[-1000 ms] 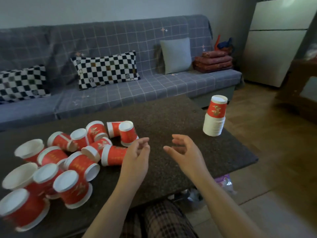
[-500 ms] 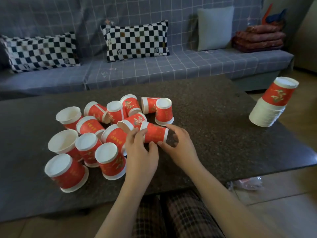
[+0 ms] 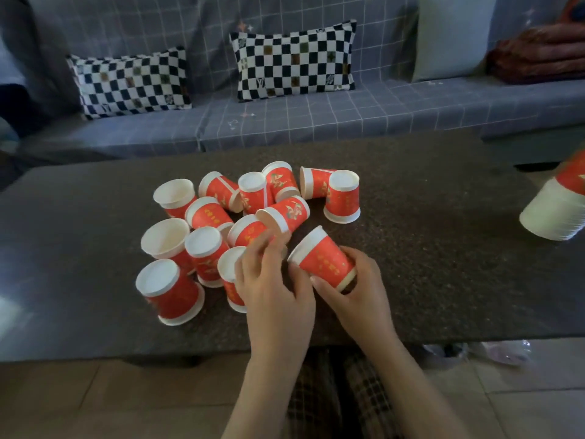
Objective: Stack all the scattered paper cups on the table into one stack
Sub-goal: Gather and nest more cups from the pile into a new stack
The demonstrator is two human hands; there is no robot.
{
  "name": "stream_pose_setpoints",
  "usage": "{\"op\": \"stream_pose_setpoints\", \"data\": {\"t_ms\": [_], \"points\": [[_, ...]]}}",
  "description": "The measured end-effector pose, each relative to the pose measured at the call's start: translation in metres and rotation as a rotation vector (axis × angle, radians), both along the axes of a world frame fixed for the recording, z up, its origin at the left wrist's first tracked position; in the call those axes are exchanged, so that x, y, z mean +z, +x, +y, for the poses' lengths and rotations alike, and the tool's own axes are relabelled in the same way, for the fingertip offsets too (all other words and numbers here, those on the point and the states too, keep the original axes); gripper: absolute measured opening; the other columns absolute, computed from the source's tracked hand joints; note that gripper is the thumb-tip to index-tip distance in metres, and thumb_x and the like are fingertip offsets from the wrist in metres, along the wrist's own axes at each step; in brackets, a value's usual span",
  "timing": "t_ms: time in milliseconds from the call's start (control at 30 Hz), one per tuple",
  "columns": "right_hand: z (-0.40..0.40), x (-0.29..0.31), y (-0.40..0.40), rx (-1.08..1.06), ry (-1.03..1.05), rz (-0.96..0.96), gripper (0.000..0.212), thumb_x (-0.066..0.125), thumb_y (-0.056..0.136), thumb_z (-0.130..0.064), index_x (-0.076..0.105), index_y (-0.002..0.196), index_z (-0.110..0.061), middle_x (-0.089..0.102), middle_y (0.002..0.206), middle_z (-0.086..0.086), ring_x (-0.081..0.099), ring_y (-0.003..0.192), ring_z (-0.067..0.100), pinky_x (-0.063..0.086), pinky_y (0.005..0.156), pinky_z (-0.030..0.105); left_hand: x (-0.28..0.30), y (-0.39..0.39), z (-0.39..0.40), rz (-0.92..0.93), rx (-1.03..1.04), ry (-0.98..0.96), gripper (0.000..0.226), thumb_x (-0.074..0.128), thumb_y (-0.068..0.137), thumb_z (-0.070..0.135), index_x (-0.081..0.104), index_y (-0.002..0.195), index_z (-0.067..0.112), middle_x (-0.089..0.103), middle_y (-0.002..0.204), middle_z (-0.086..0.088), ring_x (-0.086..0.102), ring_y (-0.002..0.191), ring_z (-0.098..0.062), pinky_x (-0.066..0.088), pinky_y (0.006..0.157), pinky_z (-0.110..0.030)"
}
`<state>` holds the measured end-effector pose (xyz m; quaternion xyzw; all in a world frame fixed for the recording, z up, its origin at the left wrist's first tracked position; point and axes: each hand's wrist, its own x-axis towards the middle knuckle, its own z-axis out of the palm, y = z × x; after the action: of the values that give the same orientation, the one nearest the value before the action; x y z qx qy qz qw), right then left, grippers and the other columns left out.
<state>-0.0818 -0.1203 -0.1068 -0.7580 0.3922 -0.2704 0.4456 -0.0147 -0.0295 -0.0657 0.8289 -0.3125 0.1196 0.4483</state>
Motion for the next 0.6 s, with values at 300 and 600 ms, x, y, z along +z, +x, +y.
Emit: {"op": "stream_pose_setpoints", "data": {"t_ms": [300,600], "points": [[0.035,0.004,-0.020,-0.036,0.040,-0.004,0.074,0.074,0.073,-0.038,0.034,0.135,-0.031,0.038,0.135,-0.003,0.035,0.104,0.001,0.033,0.085,0.022,-0.019,0.027,0.027,0.207,0.266,0.192,0.060,0.061,0.085,0.035,0.033,0.138,0.025,0.034,0.148,-0.006,0.024,0.138,-0.026,0.014,0.113,-0.047],[0.024,0.003,-0.070,0.006,-0.070,0.166,0.075,0.076,0.073,-0.030,0.035,0.135,-0.035,0.037,0.135,-0.002,0.040,0.121,0.016,0.036,0.099,0.033,-0.029,-0.008,0.024,-0.122,-0.133,0.231,0.091,0.071,0.077,0.011,0.015,0.145,0.032,0.040,0.144,0.003,0.021,0.136,-0.010,0.011,0.107,-0.037]]}}
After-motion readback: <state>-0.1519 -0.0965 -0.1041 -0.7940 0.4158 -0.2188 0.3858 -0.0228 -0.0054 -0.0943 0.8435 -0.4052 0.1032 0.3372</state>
